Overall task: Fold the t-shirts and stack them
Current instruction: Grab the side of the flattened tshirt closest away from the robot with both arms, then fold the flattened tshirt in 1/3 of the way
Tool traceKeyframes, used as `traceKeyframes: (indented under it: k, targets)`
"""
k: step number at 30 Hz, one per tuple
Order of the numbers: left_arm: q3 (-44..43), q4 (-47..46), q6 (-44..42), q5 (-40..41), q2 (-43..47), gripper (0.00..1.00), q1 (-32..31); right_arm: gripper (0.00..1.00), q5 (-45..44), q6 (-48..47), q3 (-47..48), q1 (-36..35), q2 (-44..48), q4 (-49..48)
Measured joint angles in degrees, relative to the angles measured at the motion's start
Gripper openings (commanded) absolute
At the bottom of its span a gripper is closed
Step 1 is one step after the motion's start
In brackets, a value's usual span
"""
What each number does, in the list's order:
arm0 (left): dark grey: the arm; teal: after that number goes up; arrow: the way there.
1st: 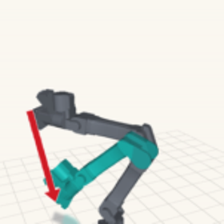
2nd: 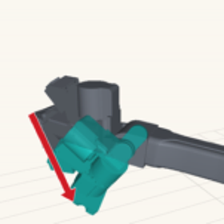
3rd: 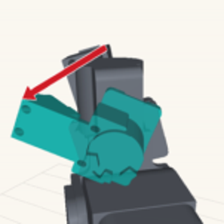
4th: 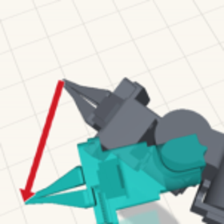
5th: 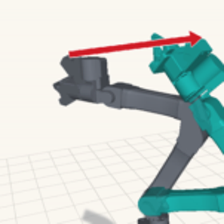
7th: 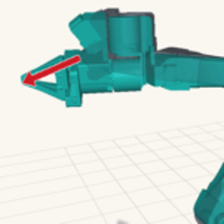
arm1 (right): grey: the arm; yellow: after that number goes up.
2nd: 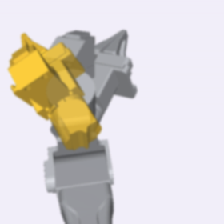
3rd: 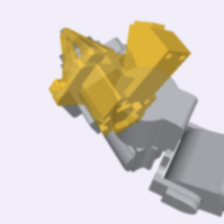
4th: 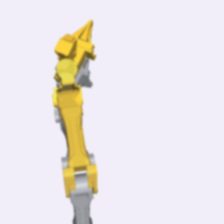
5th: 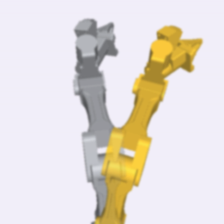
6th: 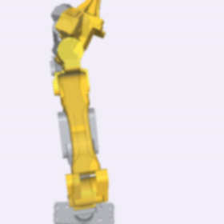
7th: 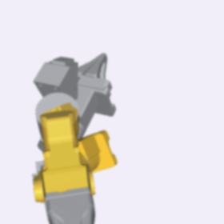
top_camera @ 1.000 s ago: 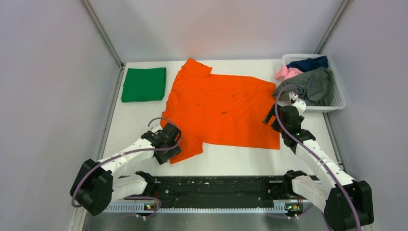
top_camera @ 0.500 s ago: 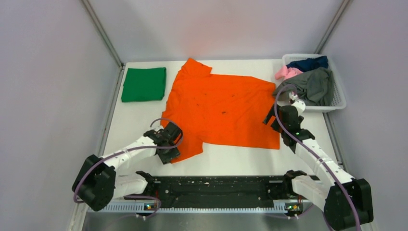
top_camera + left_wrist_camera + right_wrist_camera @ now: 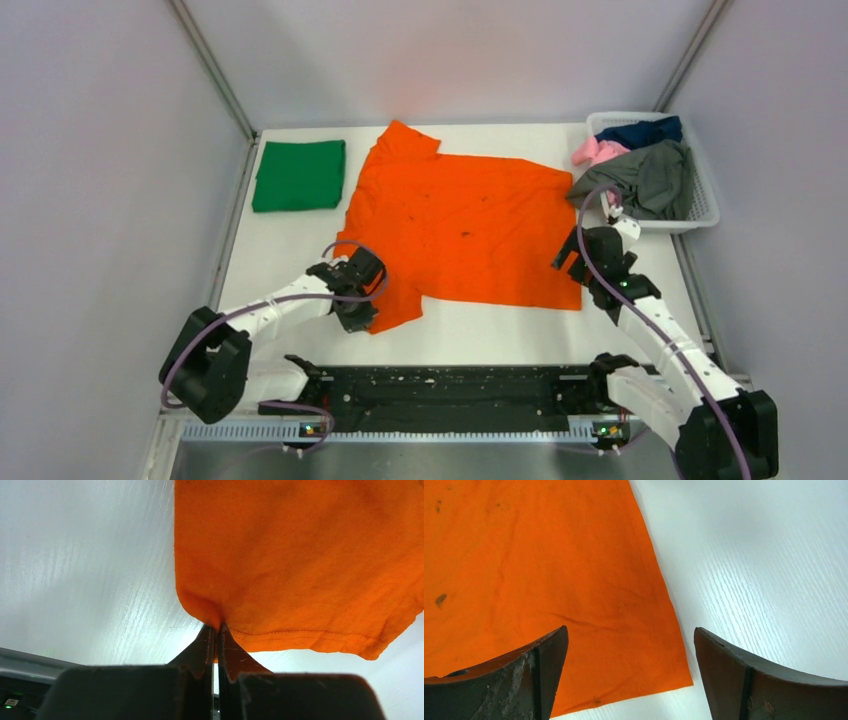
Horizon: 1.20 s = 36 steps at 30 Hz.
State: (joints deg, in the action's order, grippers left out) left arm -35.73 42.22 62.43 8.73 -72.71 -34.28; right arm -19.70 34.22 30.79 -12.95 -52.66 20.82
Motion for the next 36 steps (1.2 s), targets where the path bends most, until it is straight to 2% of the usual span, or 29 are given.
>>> traceKeyframes:
  k: [3, 12, 17, 22, 29, 36]
  targets:
    - [0.83, -0.74, -0.11, -0.11, 1.27, 0.0, 0.0, 0.84, 0.04, 1.88, -1.2, 0.0, 2.12, 2.91]
    - [4.5, -1.53, 0.57, 0.07, 7.87, 0.0, -0.11, 0.46, 1.2, 6.6, -9.75, 0.0, 2.67, 6.36]
    - [4.55, -1.4, 0.81, 0.17, 9.33, 0.0, -0.15, 0.18, 0.76, 7.85, -10.56, 0.0, 0.31, 3.58]
    - [4.72, -1.25, 1.46, 0.2, 9.35, 0.0, -0.15, 0.01, 2.45, 7.69, -10.64, 0.0, -1.92, -0.24]
    - [5.49, -0.5, 3.17, 0.02, 11.43, 0.0, -0.33, 0.0, 3.72, 7.21, -10.62, 0.0, -1.16, 0.79]
    - [6.34, 7.39, 7.65, -1.14, 23.04, 0.0, -3.04, 0.0, 5.81, 8.44, -10.47, 0.0, 7.69, 9.27]
